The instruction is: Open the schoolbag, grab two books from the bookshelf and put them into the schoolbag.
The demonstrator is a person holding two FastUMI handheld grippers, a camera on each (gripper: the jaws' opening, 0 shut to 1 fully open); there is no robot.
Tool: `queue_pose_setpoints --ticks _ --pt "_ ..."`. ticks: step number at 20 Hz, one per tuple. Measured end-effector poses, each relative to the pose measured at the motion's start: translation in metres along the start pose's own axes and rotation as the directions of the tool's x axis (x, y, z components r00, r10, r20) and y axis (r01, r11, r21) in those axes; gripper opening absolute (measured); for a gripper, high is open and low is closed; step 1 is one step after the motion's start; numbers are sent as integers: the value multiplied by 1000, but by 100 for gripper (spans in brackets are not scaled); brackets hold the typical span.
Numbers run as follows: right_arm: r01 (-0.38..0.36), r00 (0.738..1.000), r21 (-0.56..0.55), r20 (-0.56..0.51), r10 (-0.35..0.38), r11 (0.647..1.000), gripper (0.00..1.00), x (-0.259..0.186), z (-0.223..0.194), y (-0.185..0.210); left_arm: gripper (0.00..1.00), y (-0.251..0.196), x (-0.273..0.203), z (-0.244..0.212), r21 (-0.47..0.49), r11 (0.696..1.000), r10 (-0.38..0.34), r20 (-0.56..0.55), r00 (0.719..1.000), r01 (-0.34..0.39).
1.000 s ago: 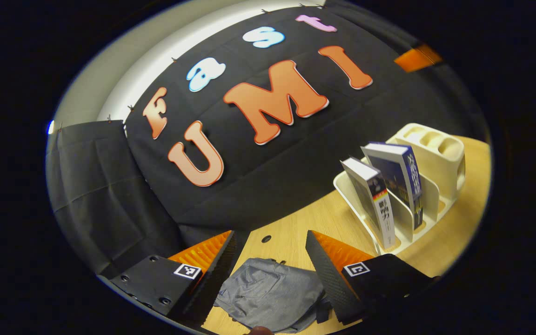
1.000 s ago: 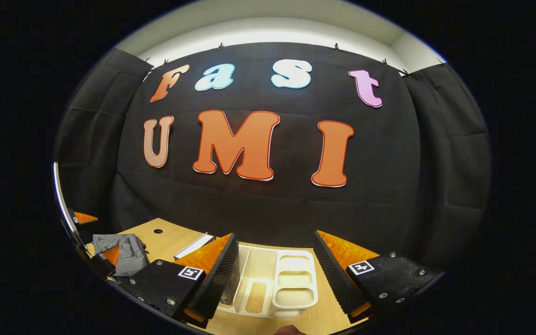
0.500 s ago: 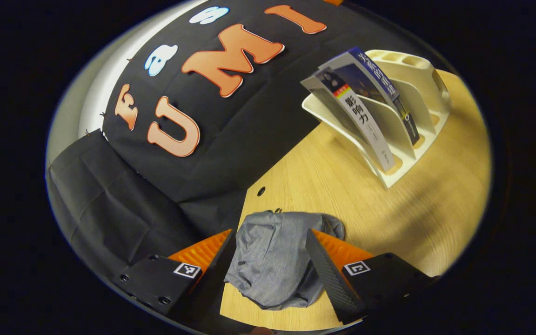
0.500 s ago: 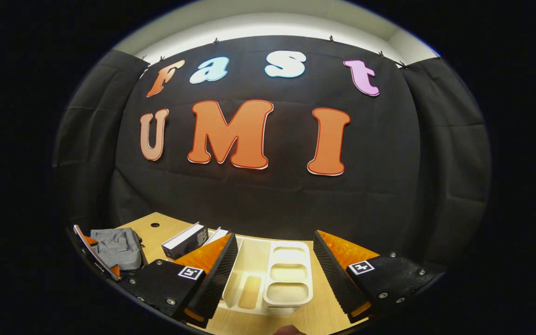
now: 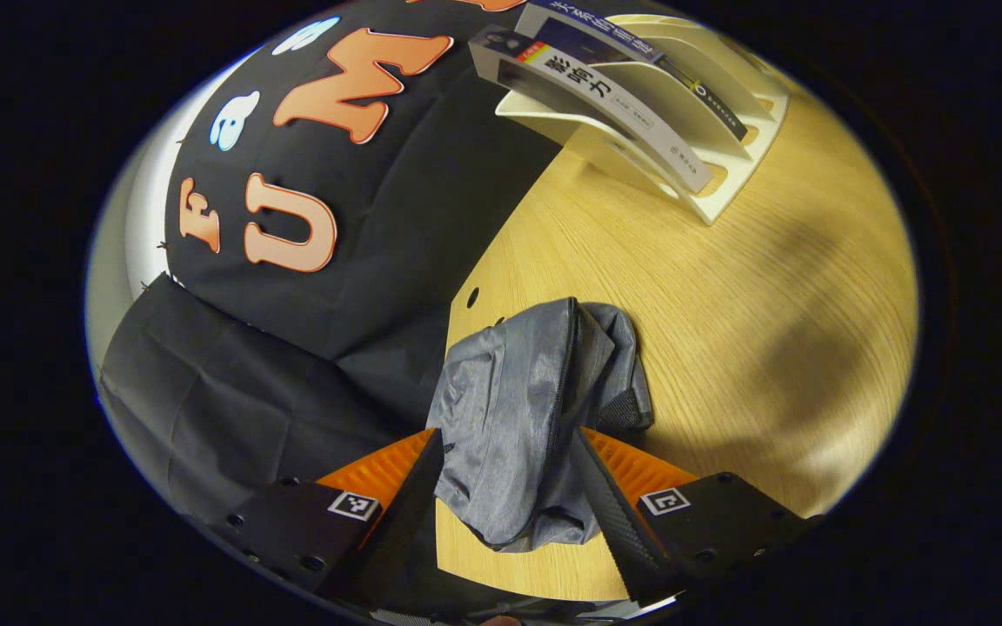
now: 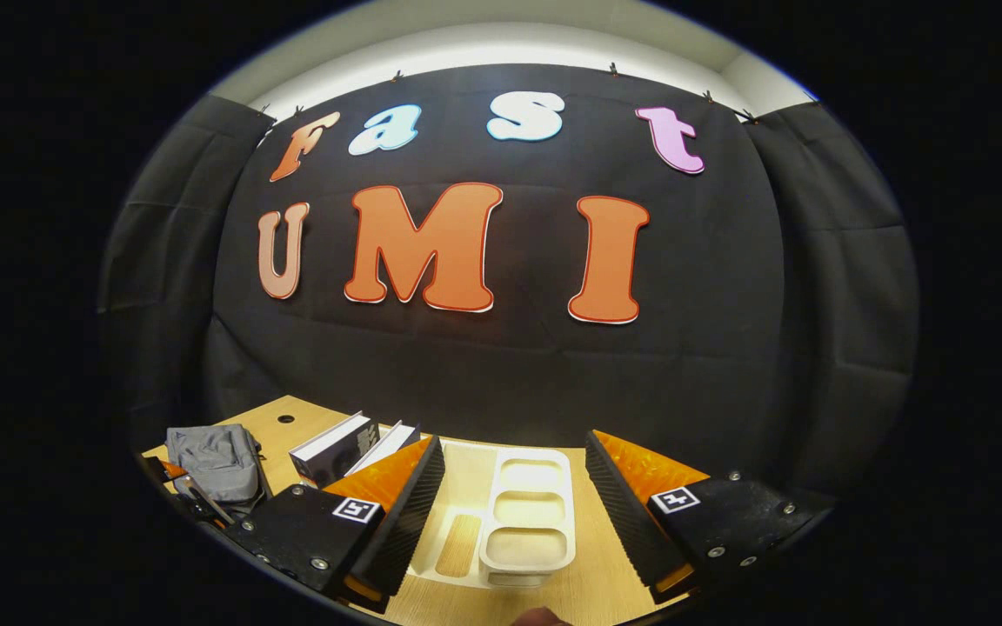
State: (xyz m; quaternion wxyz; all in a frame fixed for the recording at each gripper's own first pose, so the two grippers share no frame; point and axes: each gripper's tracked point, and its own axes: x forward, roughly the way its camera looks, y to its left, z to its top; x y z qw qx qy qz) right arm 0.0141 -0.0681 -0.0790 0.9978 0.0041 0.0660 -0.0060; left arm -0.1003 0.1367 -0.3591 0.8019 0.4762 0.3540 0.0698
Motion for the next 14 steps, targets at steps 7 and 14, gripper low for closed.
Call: queue_pose_setpoints --ticks 7,14 --pt "-4 1000 -1 -10 4 1000 97 2 -5 -6 82 38 5 15 63 994 92 36 995 -94" --pt "-17 998 6 -55 17 1000 97 3 -13 16 60 44 42 12 93 995 17 21 1000 -19"
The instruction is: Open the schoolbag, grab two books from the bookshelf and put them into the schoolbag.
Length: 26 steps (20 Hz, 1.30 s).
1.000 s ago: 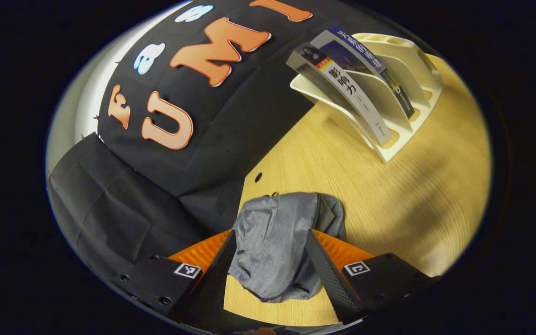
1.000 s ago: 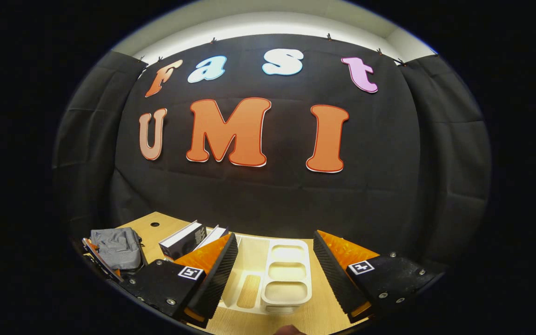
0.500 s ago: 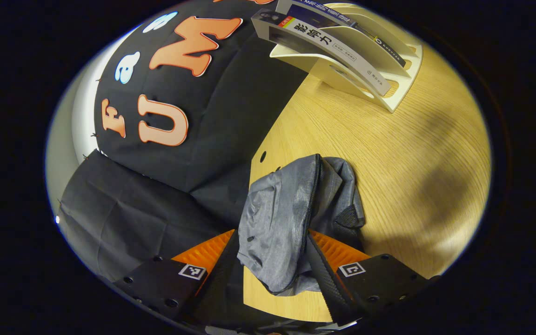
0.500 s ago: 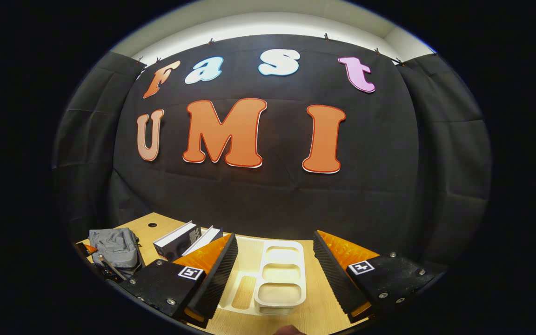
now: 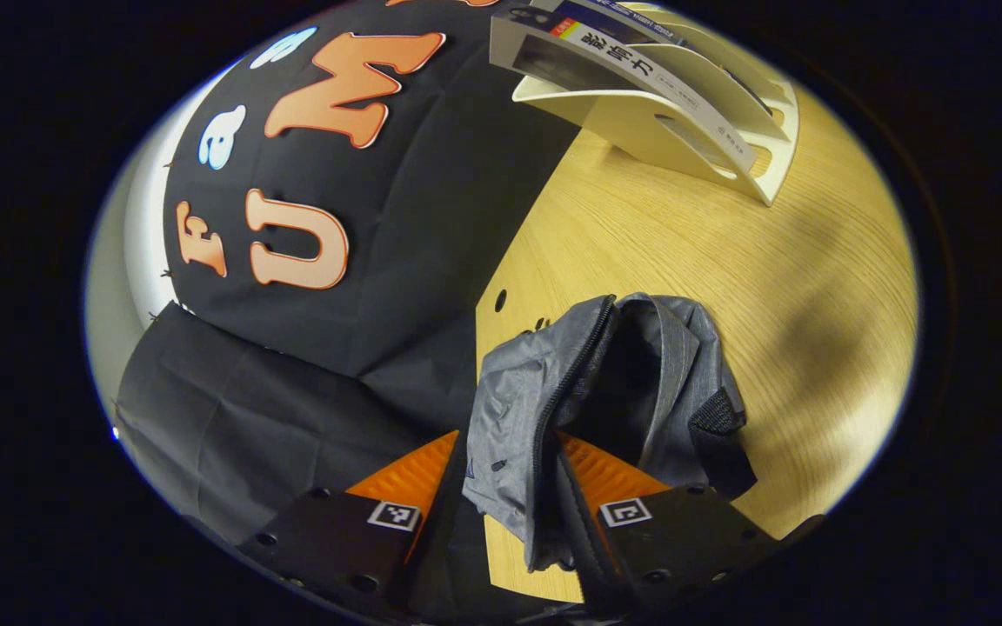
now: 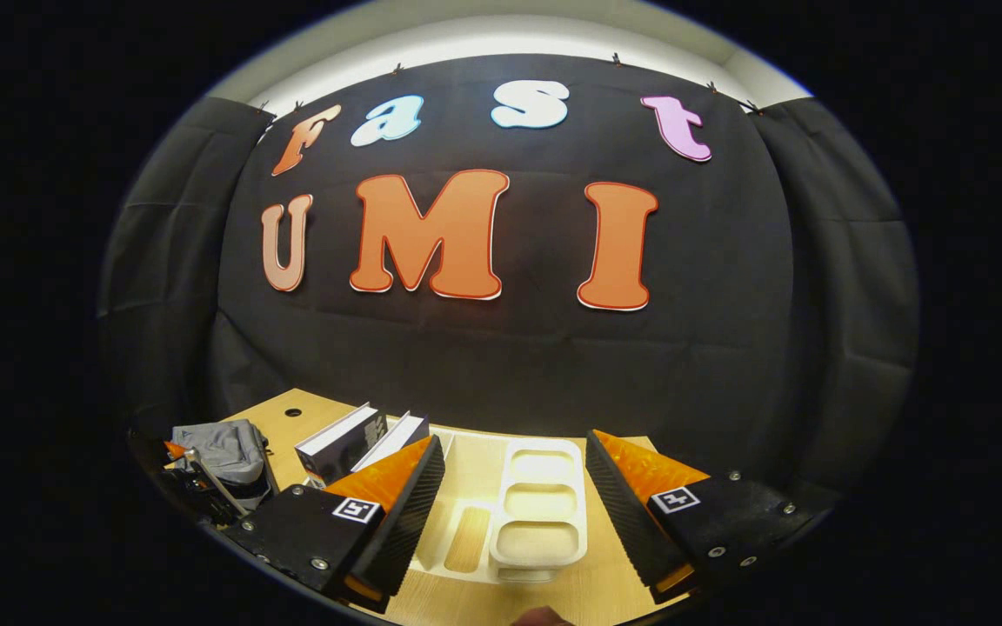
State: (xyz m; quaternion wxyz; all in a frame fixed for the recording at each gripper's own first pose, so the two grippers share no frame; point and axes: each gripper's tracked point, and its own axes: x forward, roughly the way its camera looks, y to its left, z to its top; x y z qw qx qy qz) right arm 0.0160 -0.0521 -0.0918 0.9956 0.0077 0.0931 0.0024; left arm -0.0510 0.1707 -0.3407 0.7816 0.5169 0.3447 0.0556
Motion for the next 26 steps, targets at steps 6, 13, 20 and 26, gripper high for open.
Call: queue_pose_setpoints --ticks 6,13,20,26 --pt "19 999 2 -51 -19 1000 97 -9 -8 50 9 -17 13 3 -19 987 -155 62 986 157" --pt "88 992 -60 -83 -93 994 97 -8 12 105 5 -15 11 0 -187 854 -468 136 873 486" --pt "58 968 -36 -242 -65 998 97 9 -2 173 5 16 13 -2 -151 715 -649 223 728 683" --pt "31 918 -24 -394 -38 999 98 27 -13 204 5 57 18 -3 -163 610 -731 261 630 775"
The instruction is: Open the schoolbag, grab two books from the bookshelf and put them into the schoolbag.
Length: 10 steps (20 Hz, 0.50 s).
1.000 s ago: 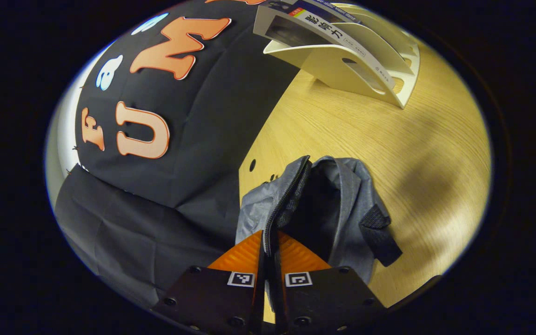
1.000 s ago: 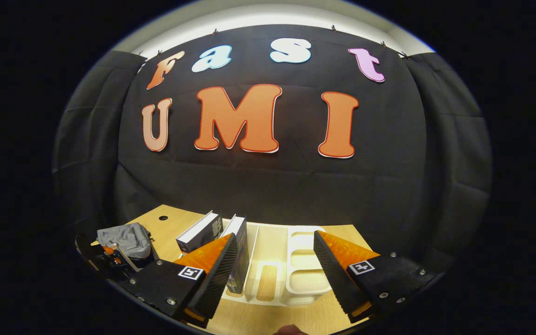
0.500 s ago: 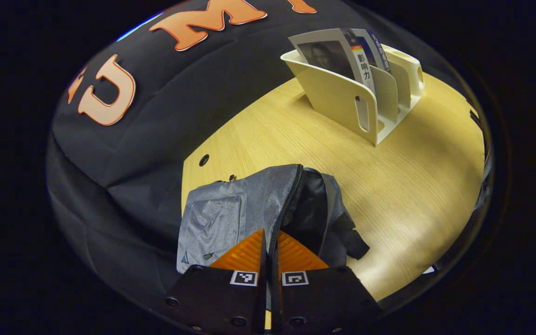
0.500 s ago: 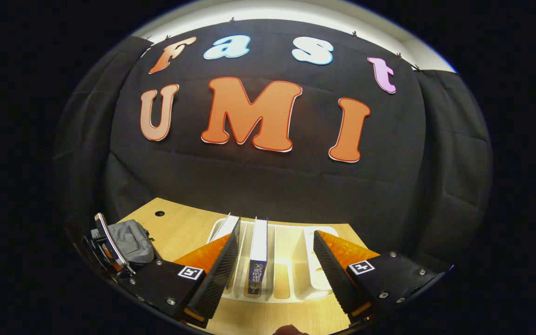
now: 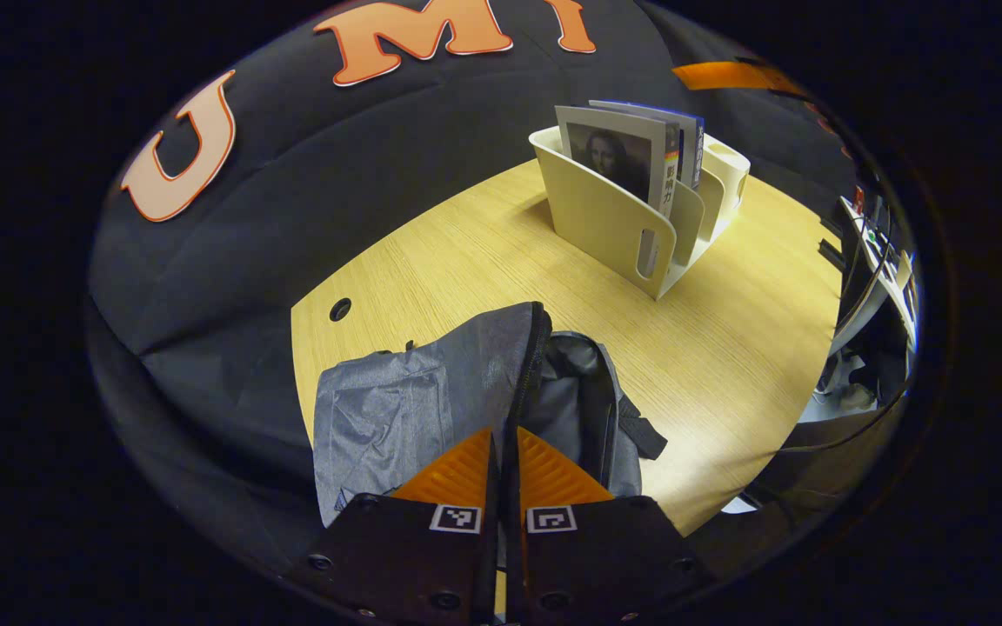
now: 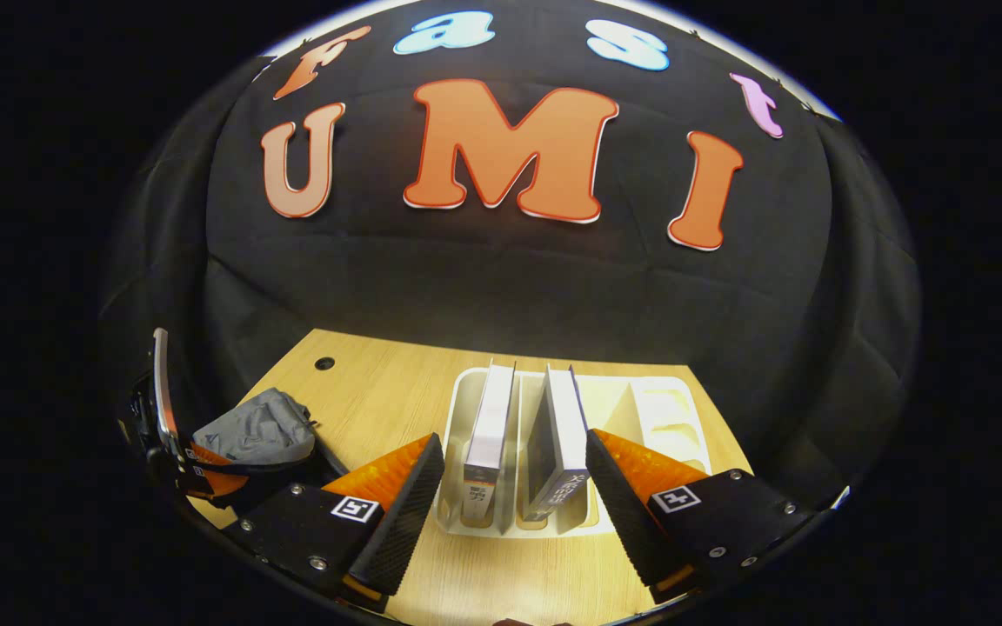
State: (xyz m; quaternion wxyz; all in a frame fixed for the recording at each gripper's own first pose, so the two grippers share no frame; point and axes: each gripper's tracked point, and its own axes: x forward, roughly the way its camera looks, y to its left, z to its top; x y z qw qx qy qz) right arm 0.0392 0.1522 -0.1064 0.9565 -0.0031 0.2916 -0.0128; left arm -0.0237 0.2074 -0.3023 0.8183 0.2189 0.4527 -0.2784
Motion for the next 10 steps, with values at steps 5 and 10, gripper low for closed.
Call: queue_pose_setpoints --ticks 5,10 --pt "-69 989 4 -129 69 998 98 29 7 11 5 21 -20 13 -34 998 -48 -6 999 48" --pt "-178 911 86 -363 197 980 99 55 -12 34 5 38 -33 24 -58 993 -104 -45 994 102"
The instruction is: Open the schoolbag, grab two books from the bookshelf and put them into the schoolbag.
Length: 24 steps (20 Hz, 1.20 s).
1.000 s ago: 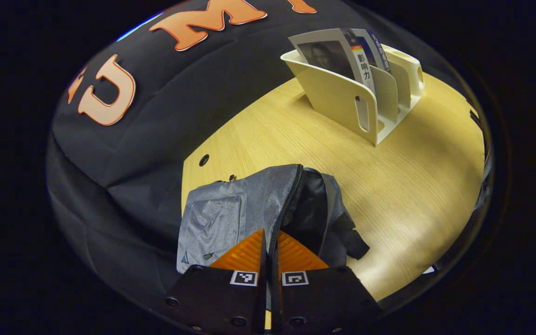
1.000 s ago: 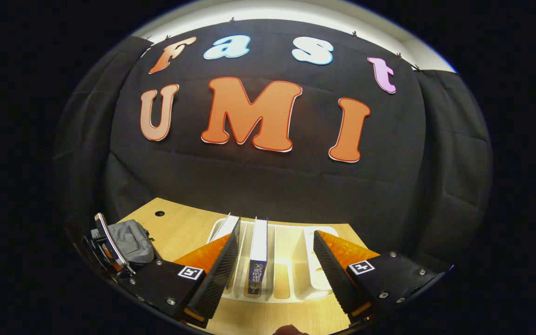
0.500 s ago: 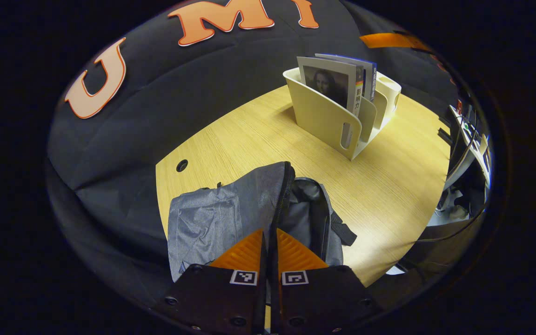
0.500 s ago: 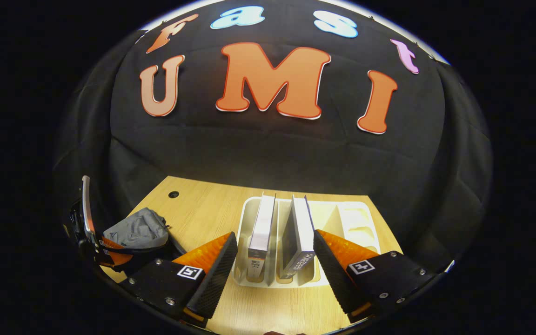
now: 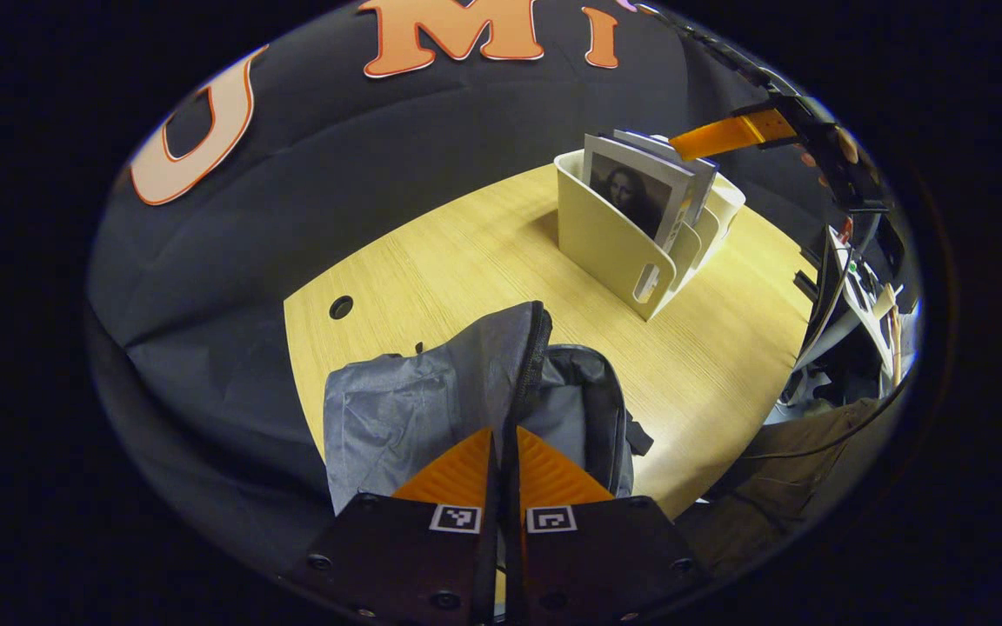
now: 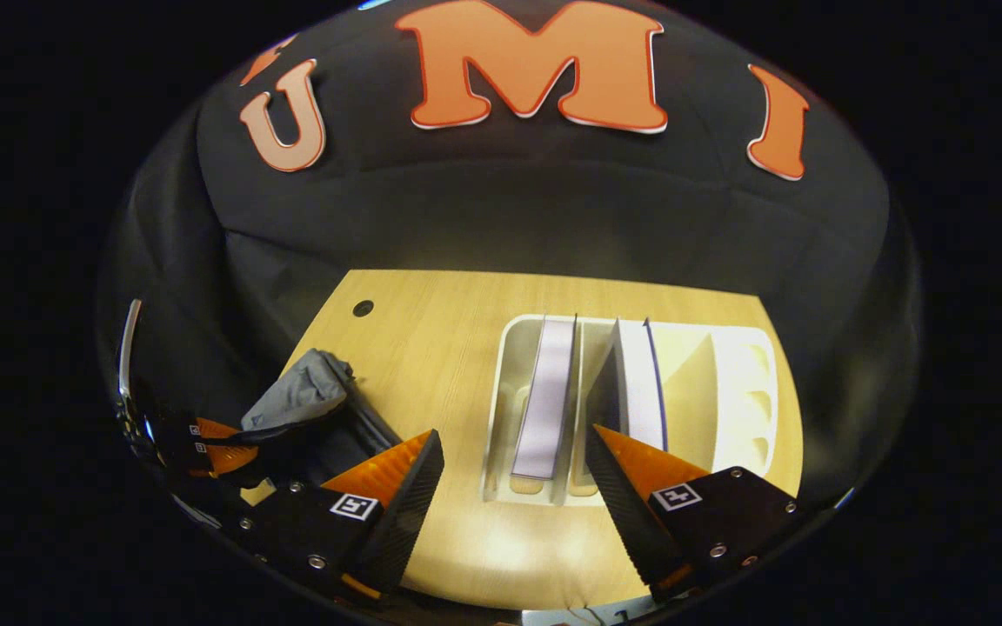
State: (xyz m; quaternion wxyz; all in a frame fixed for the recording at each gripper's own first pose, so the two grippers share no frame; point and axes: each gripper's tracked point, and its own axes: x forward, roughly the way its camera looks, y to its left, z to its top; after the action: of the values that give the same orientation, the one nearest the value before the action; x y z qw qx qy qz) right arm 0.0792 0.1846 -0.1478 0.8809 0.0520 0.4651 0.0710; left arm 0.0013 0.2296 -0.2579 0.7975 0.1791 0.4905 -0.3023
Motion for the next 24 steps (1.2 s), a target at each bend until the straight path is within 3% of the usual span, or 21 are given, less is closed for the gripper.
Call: queue_pose_setpoints --ticks 7,11,13,15,19,24 --pt "39 988 -142 -144 -59 989 97 48 5 -18 5 11 -11 12 9 1000 14 -33 999 -14" --pt "41 967 -65 -249 -56 997 83 74 1 -22 5 6 -7 11 8 1000 23 -48 999 -23" --pt "55 959 -3 -278 -54 998 54 82 2 -26 5 2 -7 12 -1 1000 18 -47 999 -18" --pt "63 953 46 -300 -46 997 46 87 1 -27 5 1 -7 11 -11 1000 18 -45 999 -18" --pt "74 950 126 -310 -32 989 37 84 2 -34 5 -2 -6 9 -30 999 14 -45 999 -15" --pt "8 973 256 -227 53 967 34 44 27 -38 5 -4 -6 11 -47 999 12 -33 999 -14"
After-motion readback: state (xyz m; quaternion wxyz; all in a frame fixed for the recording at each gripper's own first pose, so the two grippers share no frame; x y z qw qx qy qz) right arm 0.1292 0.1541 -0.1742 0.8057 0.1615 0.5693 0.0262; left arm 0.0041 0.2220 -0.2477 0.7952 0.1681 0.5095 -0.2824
